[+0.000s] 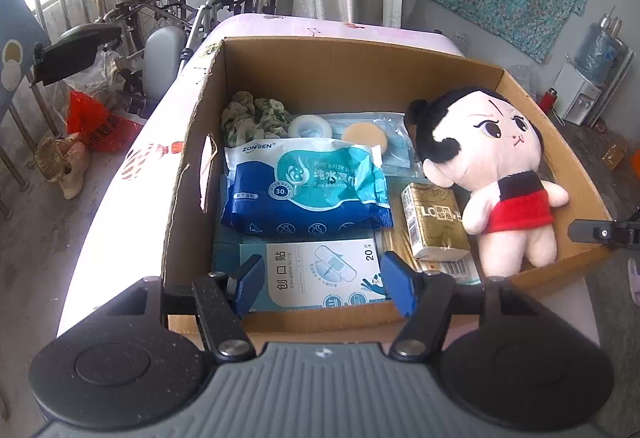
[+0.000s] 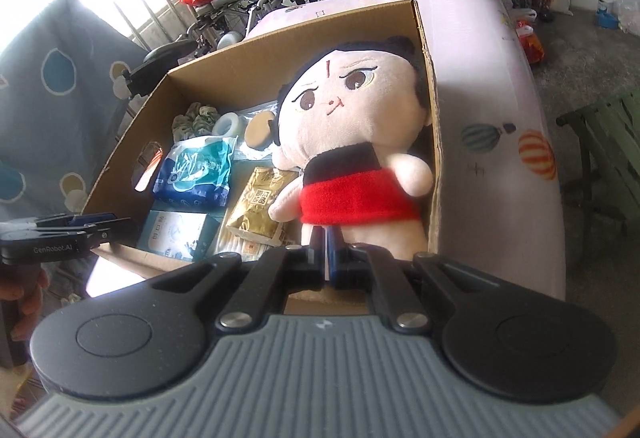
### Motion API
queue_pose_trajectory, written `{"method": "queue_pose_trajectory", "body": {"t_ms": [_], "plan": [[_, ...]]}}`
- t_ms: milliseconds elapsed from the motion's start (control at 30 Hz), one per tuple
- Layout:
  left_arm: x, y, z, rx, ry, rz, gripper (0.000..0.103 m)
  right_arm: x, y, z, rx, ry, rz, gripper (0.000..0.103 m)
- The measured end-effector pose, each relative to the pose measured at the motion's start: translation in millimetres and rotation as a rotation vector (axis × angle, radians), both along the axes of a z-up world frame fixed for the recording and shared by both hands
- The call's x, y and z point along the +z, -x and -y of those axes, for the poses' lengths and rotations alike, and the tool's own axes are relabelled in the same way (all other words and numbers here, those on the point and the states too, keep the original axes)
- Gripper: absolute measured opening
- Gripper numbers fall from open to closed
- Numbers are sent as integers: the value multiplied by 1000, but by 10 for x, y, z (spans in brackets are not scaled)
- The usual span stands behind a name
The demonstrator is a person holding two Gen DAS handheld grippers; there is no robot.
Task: Organize soft objects
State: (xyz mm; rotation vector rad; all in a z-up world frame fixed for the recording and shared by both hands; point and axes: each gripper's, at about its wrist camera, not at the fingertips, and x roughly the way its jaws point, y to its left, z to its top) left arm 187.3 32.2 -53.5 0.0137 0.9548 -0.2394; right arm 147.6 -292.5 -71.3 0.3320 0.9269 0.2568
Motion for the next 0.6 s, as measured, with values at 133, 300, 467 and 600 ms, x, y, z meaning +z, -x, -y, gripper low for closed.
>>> {"method": "queue_pose_trajectory", "body": {"t_ms": [133,300,467,600], "plan": [[56,332,-3,-43,-42,10,65,30,414,-46,8,52,18,0],[122,666,-9,-74,-70,6,68,221,770,-37,-64,105,43,4],[403,849,47,-62,-59,63,85,764,1057,-70,-105,76,200,4],[600,1045,248,-94,-105,173,90,1026,1068,-167,-134,64,265,6]]}}
